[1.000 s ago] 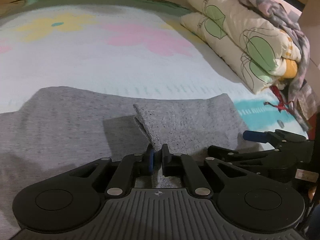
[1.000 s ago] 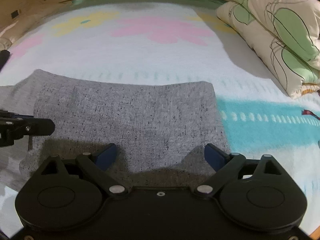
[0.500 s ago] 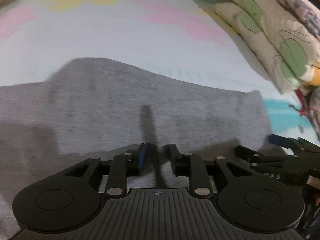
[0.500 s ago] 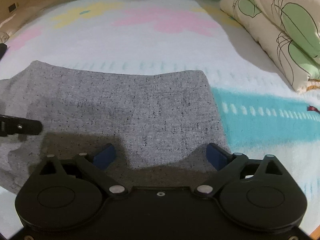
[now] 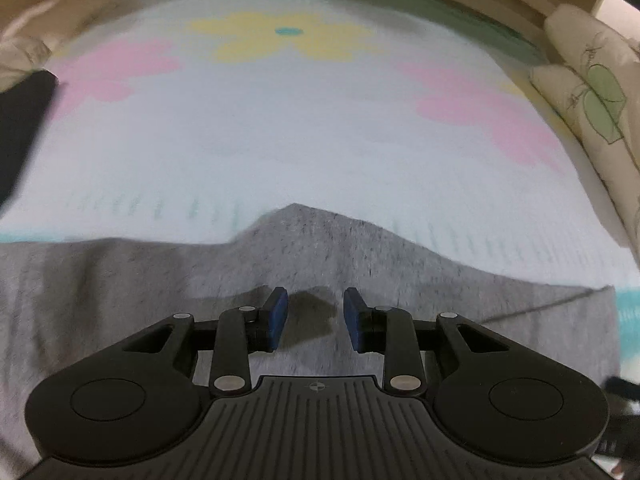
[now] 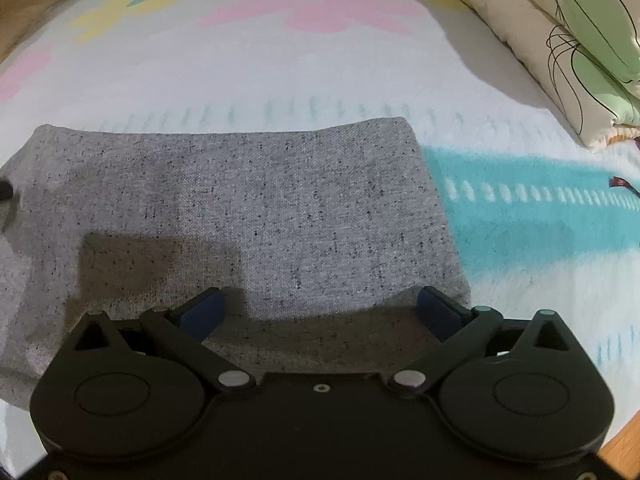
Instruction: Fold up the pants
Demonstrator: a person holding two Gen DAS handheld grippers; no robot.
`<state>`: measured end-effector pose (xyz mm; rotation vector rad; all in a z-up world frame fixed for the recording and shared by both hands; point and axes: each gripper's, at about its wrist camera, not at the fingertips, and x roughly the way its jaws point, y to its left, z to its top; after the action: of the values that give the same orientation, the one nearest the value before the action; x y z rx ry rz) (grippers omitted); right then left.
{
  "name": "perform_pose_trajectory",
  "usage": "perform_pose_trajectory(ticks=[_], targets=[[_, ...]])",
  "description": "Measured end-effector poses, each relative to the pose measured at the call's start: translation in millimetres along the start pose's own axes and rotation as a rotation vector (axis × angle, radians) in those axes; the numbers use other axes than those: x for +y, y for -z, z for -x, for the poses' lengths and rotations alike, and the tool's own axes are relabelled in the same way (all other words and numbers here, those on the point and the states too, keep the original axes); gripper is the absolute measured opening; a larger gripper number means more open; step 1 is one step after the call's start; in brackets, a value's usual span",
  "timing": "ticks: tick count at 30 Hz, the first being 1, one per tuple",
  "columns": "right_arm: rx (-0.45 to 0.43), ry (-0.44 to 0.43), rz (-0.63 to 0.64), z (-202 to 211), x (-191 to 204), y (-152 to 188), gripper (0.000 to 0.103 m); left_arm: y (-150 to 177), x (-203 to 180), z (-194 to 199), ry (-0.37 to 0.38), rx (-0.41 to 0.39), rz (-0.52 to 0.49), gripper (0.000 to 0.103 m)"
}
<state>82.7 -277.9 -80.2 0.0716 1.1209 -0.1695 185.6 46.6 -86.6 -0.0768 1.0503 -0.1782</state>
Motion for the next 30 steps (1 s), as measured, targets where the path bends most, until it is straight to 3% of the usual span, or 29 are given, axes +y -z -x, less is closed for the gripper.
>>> perform_pose_trajectory(ticks=[1,4,7,11,13,16,20,23,25,28,30], targets=[[-0.008,0.002,-0.002,0.3,0.5,1.4,0.102,-4.9,-0.9,-9.6,0.005,0.021,-0.009,0.030],[-0.021,0.009,-0.001,1.1,1.7,4.4,0.102,-18.0,-2.6,-36.1,-0.077,0.019,-0.015,0.030],[-0.018,0.009,-0.003,1.2,1.7,5.0,0.102,-29.5,-17.4,-46.5,-0.136,-0.009,-0.109,0.030],[-0.003,0.012,-0.010,0.3,2.8,-0.7,0.102,-38.7,-23.8,-33.7,-0.176,-0.027,-0.092,0.029],[0.003,0.009,-0.013,0.0,1.8,-2.4,0.102,-34.1,-29.3,-12.6,-0.125,-0.078,-0.069,0.030],[-0.008,0.001,-0.015,-4.7,-3.6,-4.6,0.102,-20.5,-54.5,8.9,-0.023,-0.103,-0.159,0.030],[-0.034,0.012,-0.014,-3.4,-1.1,0.6,0.102,2.3,-88.1,-1.5,0.068,-0.050,-0.275,0.030],[-0.045,0.014,-0.016,-2.3,2.4,3.5,0.102,13.3,-94.6,-33.2,0.030,0.030,-0.276,0.030],[-0.069,0.009,-0.004,-0.1,2.6,5.5,0.102,16.8,-99.2,-33.8,0.027,-0.029,-0.288,0.030],[-0.137,-0.044,0.043,11.9,5.2,10.8,0.090,18.1,-104.5,-32.8,0.010,-0.025,-0.316,0.030],[-0.191,-0.114,0.069,21.5,8.7,12.1,0.090,15.0,-109.7,-34.8,0.017,-0.026,-0.299,0.030]])
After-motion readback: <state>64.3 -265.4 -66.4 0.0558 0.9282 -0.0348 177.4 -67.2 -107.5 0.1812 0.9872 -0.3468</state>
